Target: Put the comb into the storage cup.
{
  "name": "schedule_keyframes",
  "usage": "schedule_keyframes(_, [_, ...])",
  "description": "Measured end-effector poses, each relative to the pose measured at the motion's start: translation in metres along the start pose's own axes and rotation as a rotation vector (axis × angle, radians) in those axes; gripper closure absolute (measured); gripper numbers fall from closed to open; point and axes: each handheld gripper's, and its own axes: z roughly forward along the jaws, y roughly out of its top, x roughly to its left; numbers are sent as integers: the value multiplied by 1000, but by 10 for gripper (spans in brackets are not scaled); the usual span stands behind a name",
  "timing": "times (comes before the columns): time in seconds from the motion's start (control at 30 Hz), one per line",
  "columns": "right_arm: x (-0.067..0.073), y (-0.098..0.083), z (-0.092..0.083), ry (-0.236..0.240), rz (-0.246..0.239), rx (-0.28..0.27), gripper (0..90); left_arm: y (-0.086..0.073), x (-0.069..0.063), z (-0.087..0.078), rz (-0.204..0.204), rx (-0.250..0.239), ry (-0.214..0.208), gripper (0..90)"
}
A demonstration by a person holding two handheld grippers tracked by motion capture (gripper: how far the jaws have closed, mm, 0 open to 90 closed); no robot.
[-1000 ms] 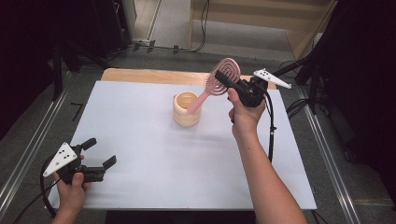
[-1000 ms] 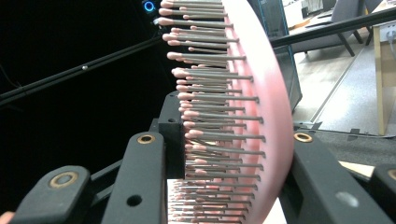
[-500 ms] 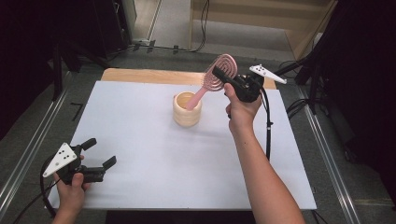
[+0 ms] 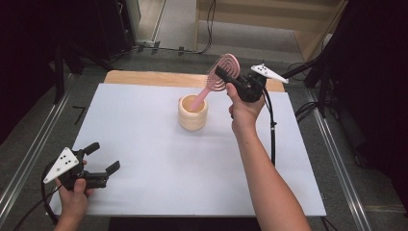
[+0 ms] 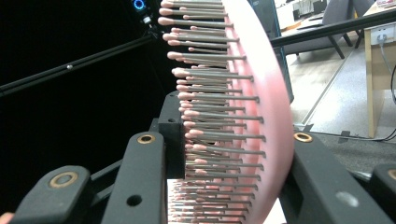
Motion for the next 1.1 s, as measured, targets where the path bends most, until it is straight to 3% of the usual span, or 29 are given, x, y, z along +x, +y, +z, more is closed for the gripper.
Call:
schedule_keyframes(0.7, [-6,-17,19,-36,-28,42,623,0,-2,0,-1,-9,-7,0])
schedule_keyframes(1.1, [-13,-37,27,-53,-11,78,623,0,-2,0,0,-8,-9,0])
